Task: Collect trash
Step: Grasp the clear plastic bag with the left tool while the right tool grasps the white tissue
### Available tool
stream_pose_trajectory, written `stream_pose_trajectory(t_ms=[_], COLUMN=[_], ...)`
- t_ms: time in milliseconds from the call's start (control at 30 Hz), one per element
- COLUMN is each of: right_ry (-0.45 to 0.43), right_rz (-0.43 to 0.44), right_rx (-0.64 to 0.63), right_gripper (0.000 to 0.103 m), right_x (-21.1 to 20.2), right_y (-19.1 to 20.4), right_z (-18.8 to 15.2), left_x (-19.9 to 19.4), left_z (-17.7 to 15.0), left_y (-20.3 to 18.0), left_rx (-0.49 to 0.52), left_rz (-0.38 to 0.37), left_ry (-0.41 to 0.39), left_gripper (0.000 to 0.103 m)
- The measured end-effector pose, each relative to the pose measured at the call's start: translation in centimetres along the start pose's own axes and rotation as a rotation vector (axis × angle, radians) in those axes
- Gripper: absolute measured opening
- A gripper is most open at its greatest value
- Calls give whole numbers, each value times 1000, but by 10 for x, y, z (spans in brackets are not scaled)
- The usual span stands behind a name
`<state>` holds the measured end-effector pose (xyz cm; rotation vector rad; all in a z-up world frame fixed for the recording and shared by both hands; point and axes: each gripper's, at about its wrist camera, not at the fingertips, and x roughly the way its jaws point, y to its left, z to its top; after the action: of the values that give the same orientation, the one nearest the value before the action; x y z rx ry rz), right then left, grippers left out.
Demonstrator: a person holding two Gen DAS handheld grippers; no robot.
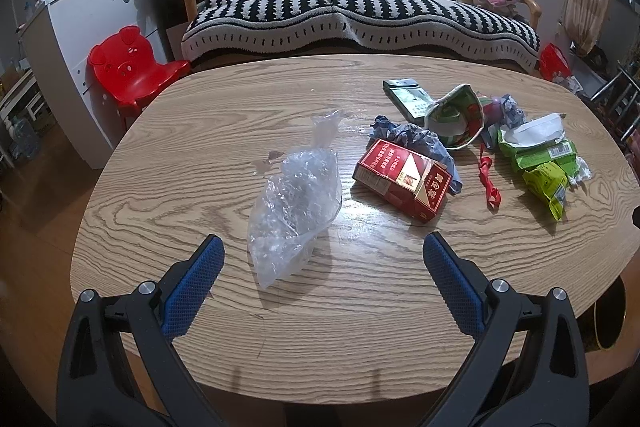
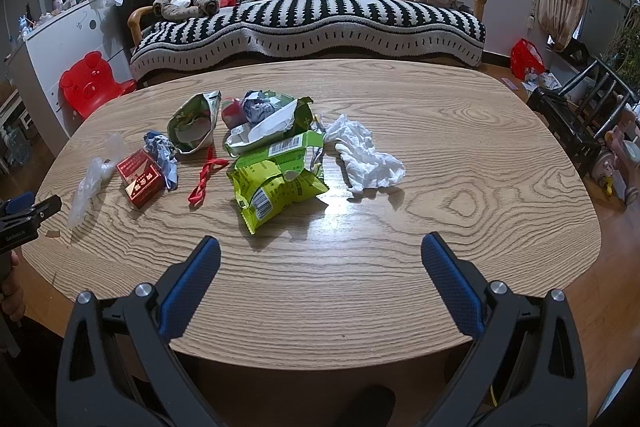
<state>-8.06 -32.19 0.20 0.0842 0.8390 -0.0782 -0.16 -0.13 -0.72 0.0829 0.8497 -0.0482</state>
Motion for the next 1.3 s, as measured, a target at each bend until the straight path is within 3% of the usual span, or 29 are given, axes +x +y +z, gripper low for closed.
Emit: stream_pose_trajectory(t_ms=[200, 333, 433, 600, 733, 967, 1100, 1200, 1233, 1267, 1300], right_ry=[3, 13, 30, 120, 126, 141, 145, 134, 127, 124, 129], right_rz=[0, -30, -63, 35, -6, -30, -16, -4, 1, 4, 12], right_rx=[-7, -42, -94, 11, 2, -9, -25, -34, -39, -39, -30], right_gripper=[97, 97, 97, 97, 97, 97, 95, 78, 59, 29, 22], right_x=[3, 16, 37, 80, 112, 170, 190, 194, 193, 191, 189], right_y=[0, -4, -13, -47, -60, -77, -76, -73, -72, -71, -71], right_z=[1, 10, 17, 27, 39, 58, 62, 66, 67, 70, 70], left_x=[3, 19, 39, 81, 112, 145, 151, 150, 149, 147, 146], left_z=[-1, 4, 6, 16, 26, 38, 43, 45, 46, 46, 47], left_y=[-3, 2, 16, 27, 32, 30, 39, 42, 42, 41, 41], left_rx=[4, 45, 51, 67, 74, 117, 79, 60, 61, 62, 63], left_rz=[-13, -59, -69, -75, -72, -50, -67, -80, -78, -74, -72], left_ry=[12, 69, 112, 155, 180, 152, 150, 139, 129, 123, 121], left_gripper=[97, 97, 97, 97, 97, 97, 93, 81, 69, 55, 41])
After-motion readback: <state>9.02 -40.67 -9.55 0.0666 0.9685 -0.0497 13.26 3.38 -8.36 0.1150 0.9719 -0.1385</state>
